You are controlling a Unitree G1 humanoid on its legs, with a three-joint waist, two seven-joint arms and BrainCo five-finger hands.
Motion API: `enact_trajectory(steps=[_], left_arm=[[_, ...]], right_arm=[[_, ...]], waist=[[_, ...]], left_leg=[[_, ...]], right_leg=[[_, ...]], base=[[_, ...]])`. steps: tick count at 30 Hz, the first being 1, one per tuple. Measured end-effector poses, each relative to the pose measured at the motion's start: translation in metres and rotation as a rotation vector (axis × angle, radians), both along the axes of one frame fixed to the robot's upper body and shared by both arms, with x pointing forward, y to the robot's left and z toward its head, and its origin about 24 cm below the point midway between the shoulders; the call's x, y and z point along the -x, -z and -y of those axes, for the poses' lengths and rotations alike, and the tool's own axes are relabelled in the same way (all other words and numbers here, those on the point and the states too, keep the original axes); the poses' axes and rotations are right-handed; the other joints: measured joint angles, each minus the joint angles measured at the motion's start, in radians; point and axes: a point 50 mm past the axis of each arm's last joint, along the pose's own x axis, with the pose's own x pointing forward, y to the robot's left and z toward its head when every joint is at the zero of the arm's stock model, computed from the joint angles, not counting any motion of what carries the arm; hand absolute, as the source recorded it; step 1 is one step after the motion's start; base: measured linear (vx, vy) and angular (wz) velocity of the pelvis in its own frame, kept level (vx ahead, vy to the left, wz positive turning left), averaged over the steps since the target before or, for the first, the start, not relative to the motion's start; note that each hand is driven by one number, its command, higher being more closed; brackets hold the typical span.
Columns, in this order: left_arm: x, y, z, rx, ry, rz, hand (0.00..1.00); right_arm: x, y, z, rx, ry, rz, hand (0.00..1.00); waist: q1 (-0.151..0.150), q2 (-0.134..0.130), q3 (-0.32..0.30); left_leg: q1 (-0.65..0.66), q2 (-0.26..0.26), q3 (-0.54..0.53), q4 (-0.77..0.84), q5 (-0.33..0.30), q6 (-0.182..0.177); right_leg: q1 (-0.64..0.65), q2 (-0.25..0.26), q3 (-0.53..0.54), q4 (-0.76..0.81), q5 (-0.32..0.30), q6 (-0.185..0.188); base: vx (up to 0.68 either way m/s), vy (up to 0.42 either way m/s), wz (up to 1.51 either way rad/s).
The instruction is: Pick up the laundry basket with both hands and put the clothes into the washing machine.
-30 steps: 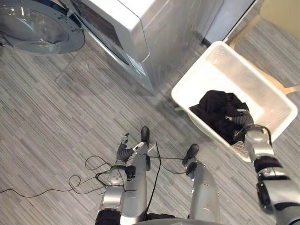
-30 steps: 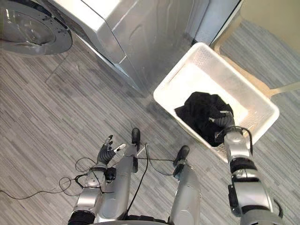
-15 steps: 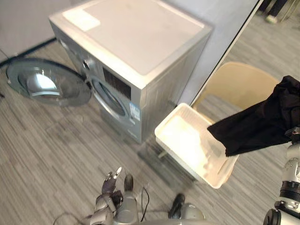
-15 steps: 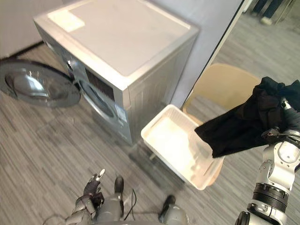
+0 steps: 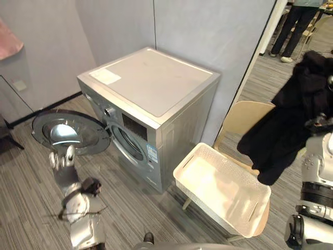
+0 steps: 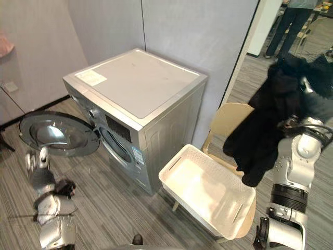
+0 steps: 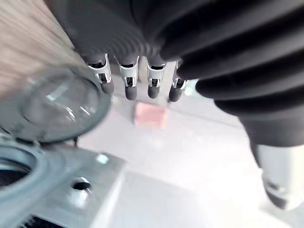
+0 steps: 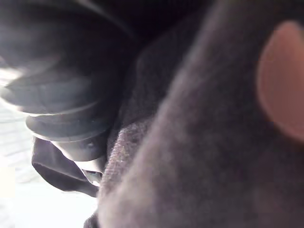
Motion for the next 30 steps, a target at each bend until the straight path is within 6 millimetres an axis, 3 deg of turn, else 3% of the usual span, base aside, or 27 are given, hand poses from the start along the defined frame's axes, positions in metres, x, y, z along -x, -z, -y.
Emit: enact_trajectory(steps=[2,3,5,7,9,12,15,17,25,30], left_arm=[[-0.019,-0.027,0.016,-0.093,0.105,0.091,0.0],[-0.037,-0.053,0.038,-0.176,0.23,0.188,0.0],[-0.052,-0.076,0.065,-0.241,0.383,0.28,0.0],[-0.071,-0.104,0.114,-0.312,0.625,0.385,0.0],[-0.082,-0.113,0.15,-0.351,0.792,0.412,0.0],[-0.094,-0.107,0.197,-0.404,1.021,0.355,0.0],[-0.102,-0.086,0.226,-0.431,1.159,0.224,0.0],[-0.105,-0.075,0.236,-0.448,1.201,0.161,0.0],[-0.115,-0.062,0.276,-0.566,1.265,0.014,0.0],[-0.115,-0.044,0.283,-0.643,1.266,-0.073,0.0]], right_arm=[[-0.006,-0.008,-0.015,0.016,-0.067,0.03,1.0],[-0.01,-0.016,-0.026,0.029,-0.113,0.071,1.0],[-0.015,-0.026,-0.036,0.024,-0.168,0.11,1.0],[-0.023,-0.044,-0.053,0.023,-0.239,0.169,1.0],[-0.028,-0.06,-0.07,0.035,-0.302,0.212,1.0],[-0.032,-0.088,-0.095,0.068,-0.386,0.287,1.0],[-0.034,-0.117,-0.115,0.083,-0.46,0.361,1.0],[-0.039,-0.129,-0.127,0.1,-0.493,0.37,1.0],[-0.043,-0.13,-0.148,0.078,-0.561,0.366,1.0],[-0.044,-0.127,-0.159,0.073,-0.596,0.36,1.0]], waist=[[-0.002,0.003,-0.003],[-0.004,0.004,-0.004],[-0.01,0.006,-0.005],[-0.033,0.008,-0.006],[-0.045,0.008,-0.007],[-0.065,0.014,-0.01],[-0.075,0.026,-0.018],[-0.077,0.028,-0.02],[-0.089,0.028,-0.019],[-0.092,0.025,-0.019]], left_leg=[[0.009,0.004,0.011,-0.001,0.0,0.0],[0.009,0.007,0.015,-0.002,0.0,0.0],[0.009,0.007,0.017,-0.003,0.001,-0.002],[0.016,0.003,0.01,-0.021,0.018,-0.003],[0.018,0.003,0.009,-0.023,0.022,-0.003],[0.021,0.006,0.01,-0.023,0.022,-0.003],[0.022,0.013,0.021,-0.023,0.022,-0.003],[0.024,0.022,0.04,-0.023,0.022,-0.003],[0.026,0.045,0.075,-0.023,0.023,-0.005],[0.025,0.061,0.101,-0.023,0.024,-0.01]], right_leg=[[0.0,0.004,0.015,-0.001,0.003,-0.003],[0.0,0.007,0.023,-0.001,0.006,-0.006],[-0.002,0.008,0.029,-0.002,0.01,-0.004],[0.001,0.007,0.028,-0.001,0.011,-0.005],[0.001,0.008,0.03,0.0,0.013,-0.003],[0.002,0.011,0.035,-0.001,0.013,-0.003],[-0.008,0.02,0.053,-0.002,0.014,-0.005],[-0.021,0.028,0.075,-0.002,0.019,-0.012],[-0.045,0.052,0.114,-0.005,0.028,-0.026],[-0.061,0.068,0.14,-0.015,0.04,-0.04]], base=[[-0.05,0.013,-0.25],[-0.05,0.011,-0.14],[-0.04,0.015,-0.07],[-0.03,0.02,0.08],[-0.01,0.008,0.03],[0.0,0.004,-0.04],[0.02,-0.009,-0.14],[0.03,-0.016,-0.32],[0.0,-0.006,-0.16],[-0.01,0.002,-0.18]])
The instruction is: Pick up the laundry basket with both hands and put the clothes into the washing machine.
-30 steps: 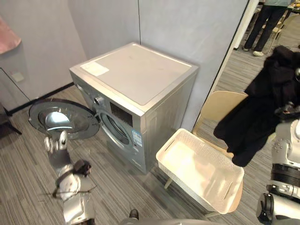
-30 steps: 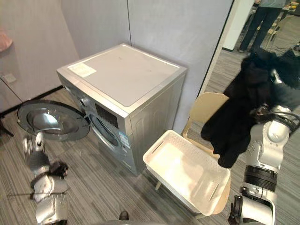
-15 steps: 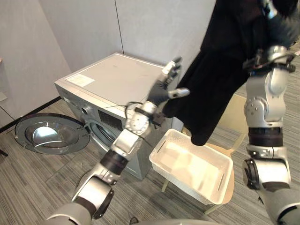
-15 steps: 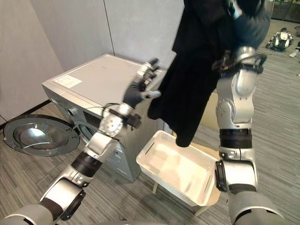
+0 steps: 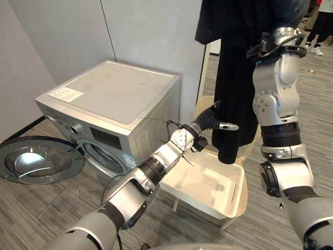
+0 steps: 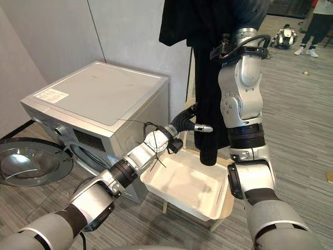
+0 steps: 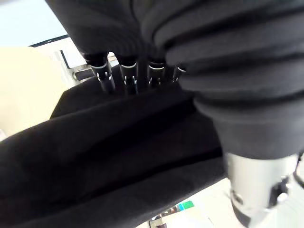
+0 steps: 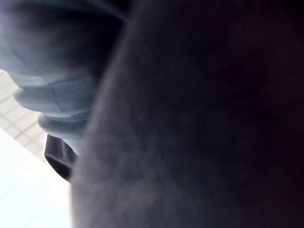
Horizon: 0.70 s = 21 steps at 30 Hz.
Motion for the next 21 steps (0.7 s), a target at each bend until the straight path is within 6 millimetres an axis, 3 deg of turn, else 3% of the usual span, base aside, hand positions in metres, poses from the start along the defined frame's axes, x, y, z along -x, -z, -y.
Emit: enact_trajectory(steps=[11,17,21], left_arm=[[-0.008,-0.022,0.005,0.023,-0.055,0.064,0.0],[-0.013,-0.036,0.005,0.149,-0.097,0.022,0.0],[-0.014,-0.059,0.004,0.273,-0.104,0.028,0.0]], right_arm=[[0.004,-0.001,-0.012,-0.012,-0.049,0.02,1.0],[0.008,-0.002,-0.017,-0.015,-0.07,0.036,1.0],[0.006,0.005,-0.019,-0.003,-0.072,0.014,1.0]], waist=[[0.0,-0.007,0.0],[-0.007,-0.018,0.0],[-0.013,-0.022,-0.001]], left_leg=[[-0.003,0.012,-0.001,0.0,0.004,-0.007],[-0.006,0.011,-0.007,0.0,0.004,-0.007],[-0.009,0.011,-0.014,0.0,0.005,-0.008]], right_leg=[[0.001,0.013,-0.002,-0.006,0.003,-0.004],[0.002,0.012,-0.009,-0.007,0.003,-0.003],[0.003,0.011,-0.015,-0.007,0.003,-0.003]], base=[[0.0,0.0,-0.01],[0.01,0.006,0.02],[0.01,0.01,0.03]])
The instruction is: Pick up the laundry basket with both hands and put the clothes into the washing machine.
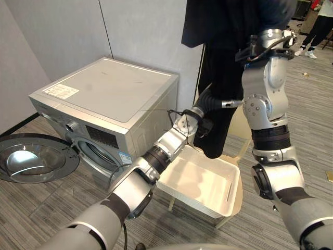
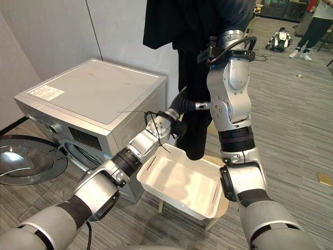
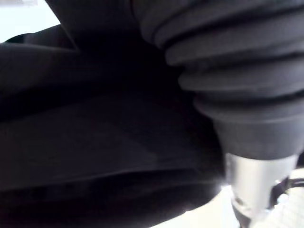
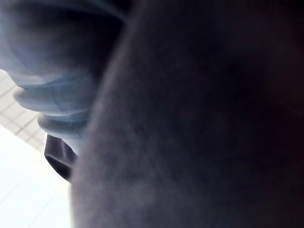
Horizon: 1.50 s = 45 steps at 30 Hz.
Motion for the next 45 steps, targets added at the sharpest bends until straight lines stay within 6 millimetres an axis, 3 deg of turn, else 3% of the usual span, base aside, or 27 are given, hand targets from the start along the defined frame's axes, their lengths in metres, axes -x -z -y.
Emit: enact_trajectory(steps=[4,9,21,22,26,32,38,42,43,45], left_arm=[[0.002,-0.016,0.001,0.087,0.006,0.015,0.0],[0.005,-0.028,0.005,0.203,0.024,-0.021,0.0],[0.013,-0.031,0.017,0.397,0.089,-0.159,0.0],[0.014,-0.031,0.019,0.398,0.094,-0.161,1.0],[0.015,-0.031,0.021,0.398,0.101,-0.164,1.0],[0.015,-0.042,0.023,0.418,0.111,-0.142,1.0],[0.014,-0.046,0.02,0.457,0.091,-0.141,1.0],[0.013,-0.054,0.014,0.456,0.062,-0.09,1.0],[0.012,-0.062,0.006,0.467,0.041,-0.039,1.0],[0.012,-0.069,-0.005,0.442,0.013,0.034,1.0]], right_arm=[[-0.004,0.018,0.005,0.0,0.015,-0.056,1.0],[-0.005,0.02,0.005,-0.001,0.016,-0.062,1.0],[0.004,0.028,0.006,-0.002,0.005,-0.047,1.0],[0.006,0.029,0.006,-0.004,0.005,-0.042,1.0],[0.006,0.031,0.005,-0.003,0.002,-0.039,1.0],[0.009,0.053,-0.008,-0.002,-0.05,-0.093,1.0],[0.012,0.054,-0.012,-0.022,-0.07,-0.085,1.0],[0.029,0.066,0.003,-0.065,-0.051,-0.057,1.0],[0.029,0.08,0.015,-0.085,-0.015,-0.097,0.0],[0.03,0.096,0.032,-0.128,0.028,-0.149,0.0]], waist=[[-0.003,-0.006,-0.002],[-0.005,-0.007,-0.002],[-0.01,-0.01,-0.002],[-0.012,-0.01,-0.002],[-0.017,-0.01,-0.002],[-0.017,-0.011,-0.002],[-0.019,-0.01,-0.003],[-0.02,-0.007,-0.005],[-0.022,-0.003,-0.007],[-0.022,0.006,-0.012]], left_leg=[[-0.002,0.0,-0.004,0.0,0.001,-0.001],[-0.004,0.0,-0.006,0.0,0.001,-0.002],[-0.003,0.001,0.022,0.0,0.001,-0.002],[-0.002,0.001,0.023,0.0,0.001,-0.002],[0.001,0.001,0.028,0.0,0.0,-0.003],[0.006,0.002,0.035,0.0,-0.002,-0.006],[0.009,0.001,0.053,0.0,-0.003,-0.007],[0.007,-0.001,0.056,0.0,-0.003,-0.007],[0.007,-0.002,0.056,0.0,-0.003,-0.007],[0.008,-0.003,0.055,0.0,-0.003,-0.007]], right_leg=[[0.002,0.0,-0.005,0.0,0.0,0.0],[0.001,0.0,-0.008,0.0,0.0,0.0],[-0.016,0.0,0.018,0.002,0.001,-0.001],[-0.016,0.0,0.019,0.002,0.001,-0.001],[-0.017,0.0,0.022,0.002,0.001,-0.001],[-0.017,0.001,0.031,0.002,0.001,-0.001],[-0.027,0.002,0.044,0.002,0.004,0.001],[-0.032,0.0,0.046,0.002,0.006,0.002],[-0.032,-0.001,0.046,0.002,0.006,0.002],[-0.032,-0.002,0.047,0.003,0.006,0.002]], base=[[0.01,0.009,0.02],[0.0,0.004,0.01],[0.0,0.006,-0.06],[0.0,0.0,0.0],[0.01,0.01,-0.02],[0.01,0.01,-0.03],[0.02,0.016,-0.08],[0.01,0.012,-0.03],[0.0,0.0,0.0],[0.0,0.0,0.0]])
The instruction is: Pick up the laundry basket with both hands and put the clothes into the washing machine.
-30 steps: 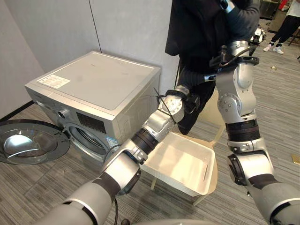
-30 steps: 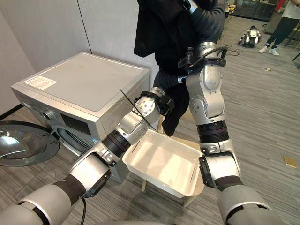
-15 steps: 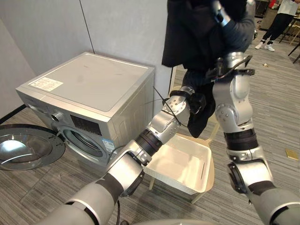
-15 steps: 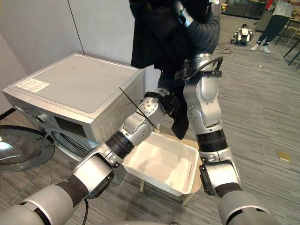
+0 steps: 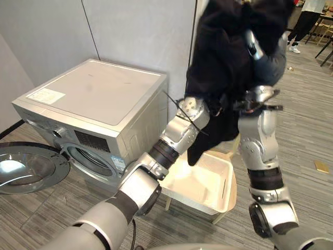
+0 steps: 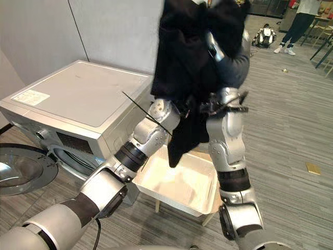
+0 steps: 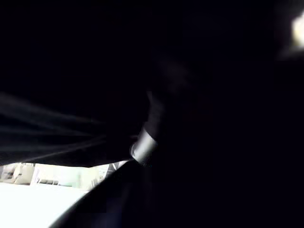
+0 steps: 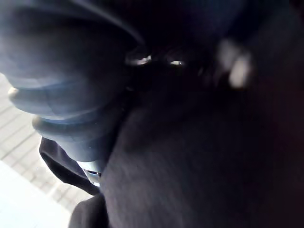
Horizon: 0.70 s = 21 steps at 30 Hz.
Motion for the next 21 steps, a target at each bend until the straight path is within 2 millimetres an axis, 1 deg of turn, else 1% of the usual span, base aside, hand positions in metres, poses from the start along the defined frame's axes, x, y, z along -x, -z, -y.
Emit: enact_trajectory(steps=[1,2,3,4,5,6,7,9,10,11,12,13,16,17,20,21], left_arm=[[0.003,-0.002,-0.008,-0.009,-0.019,0.042,1.0],[0.004,-0.002,-0.012,-0.018,-0.03,0.061,1.0],[0.007,0.0,-0.016,-0.023,-0.032,0.08,1.0],[0.008,0.001,-0.017,-0.025,-0.033,0.086,1.0],[0.01,0.003,-0.027,0.001,-0.054,0.092,1.0],[0.011,0.003,-0.044,0.057,-0.099,0.098,1.0],[0.011,0.003,-0.055,0.083,-0.129,0.105,1.0],[0.01,0.009,-0.099,0.117,-0.267,0.131,1.0],[0.01,0.012,-0.108,0.128,-0.295,0.129,1.0],[0.012,0.016,-0.12,0.135,-0.326,0.129,1.0],[0.016,0.021,-0.133,0.148,-0.36,0.13,1.0],[0.018,0.025,-0.14,0.151,-0.381,0.127,1.0],[0.025,0.041,-0.144,0.148,-0.377,0.098,1.0],[0.026,0.044,-0.145,0.149,-0.373,0.094,1.0],[0.037,0.053,-0.154,0.164,-0.385,0.085,1.0],[0.042,0.057,-0.161,0.176,-0.401,0.079,1.0]], right_arm=[[0.001,0.009,0.011,-0.016,0.034,-0.032,0.0],[0.002,0.014,0.015,-0.022,0.05,-0.047,0.0],[0.004,0.023,0.025,-0.033,0.082,-0.078,0.0],[0.005,0.027,0.029,-0.037,0.095,-0.09,0.0],[0.009,0.038,0.042,-0.055,0.146,-0.13,0.0],[0.017,0.051,0.063,-0.086,0.226,-0.172,0.0],[0.022,0.057,0.075,-0.102,0.271,-0.192,0.0],[0.043,0.077,0.116,-0.171,0.45,-0.259,0.0],[0.047,0.082,0.124,-0.186,0.484,-0.274,0.0],[0.056,0.087,0.138,-0.217,0.552,-0.291,0.0],[0.07,0.093,0.154,-0.248,0.638,-0.303,0.0],[0.076,0.096,0.159,-0.249,0.666,-0.31,0.0],[0.085,0.107,0.162,-0.238,0.695,-0.355,0.0],[0.087,0.11,0.163,-0.241,0.702,-0.362,0.0],[0.097,0.127,0.163,-0.276,0.726,-0.416,0.0],[0.101,0.135,0.162,-0.291,0.732,-0.443,0.0]], waist=[[-0.001,0.007,-0.002],[-0.001,0.009,-0.002],[-0.001,0.014,-0.005],[-0.001,0.016,-0.006],[-0.002,0.022,-0.009],[-0.003,0.027,-0.008],[-0.003,0.031,-0.008],[-0.012,0.045,-0.007],[-0.013,0.047,-0.007],[-0.015,0.049,-0.008],[-0.016,0.05,-0.008],[-0.016,0.051,-0.008],[-0.02,0.053,-0.009],[-0.02,0.055,-0.009],[-0.016,0.065,-0.014],[-0.015,0.07,-0.017]], left_leg=[[0.001,0.0,0.0,0.0,0.0,0.0],[0.002,0.0,0.0,0.0,0.0,0.0],[0.002,0.0,0.0,0.0,0.0,0.0],[0.002,0.0,0.0,0.0,0.0,0.0],[0.003,-0.001,0.0,0.0,0.0,0.0],[0.006,-0.001,0.0,0.0,0.0,0.0],[0.006,-0.001,0.0,0.0,0.0,0.0],[0.013,-0.001,-0.002,0.0,0.0,0.0],[0.017,-0.001,-0.002,0.0,-0.001,0.0],[0.019,0.0,-0.002,0.0,-0.001,-0.001],[0.018,0.0,-0.003,-0.001,-0.002,-0.002],[0.018,0.0,-0.003,-0.001,-0.003,-0.004],[0.017,-0.004,-0.014,-0.004,-0.009,-0.011],[0.016,-0.005,-0.019,-0.006,-0.009,-0.011],[0.008,-0.008,-0.027,-0.008,-0.013,-0.015],[0.008,-0.009,-0.029,-0.007,-0.013,-0.015]], right_leg=[[0.001,0.0,0.001,0.0,0.0,0.0],[0.001,0.0,0.001,0.0,0.0,0.0],[0.001,0.0,0.001,0.0,0.0,0.0],[0.001,0.0,0.001,0.0,0.0,0.0],[0.002,0.0,0.003,0.001,0.0,0.001],[0.004,0.0,0.004,0.001,0.0,0.001],[0.005,0.0,0.003,0.001,0.0,0.001],[0.016,0.0,0.0,-0.003,-0.001,0.002],[0.019,0.0,0.0,-0.003,-0.002,0.004],[0.021,0.0,-0.001,-0.003,-0.003,0.005],[0.021,0.0,-0.002,-0.005,-0.006,0.001],[0.021,0.0,-0.002,-0.008,-0.006,0.001],[0.036,0.001,-0.001,-0.029,-0.006,0.001],[0.036,0.001,-0.002,-0.033,-0.006,0.001],[0.036,0.001,-0.002,-0.039,-0.006,0.001],[0.036,0.001,-0.001,-0.038,-0.006,0.001]], base=[[0.0,0.0,0.0],[0.0,0.0,0.0],[0.0,0.0,0.0],[0.0,0.0,0.0],[0.0,0.0,0.0],[0.0,0.0,0.0],[0.0,0.0,0.0],[0.0,0.0,0.0],[0.0,0.0,0.0],[0.0,0.0,0.0],[0.0,0.0,0.0],[0.0,0.0,0.0],[-0.01,0.017,0.1],[-0.02,0.022,0.19],[0.0,0.022,0.1],[0.04,0.007,0.02]])
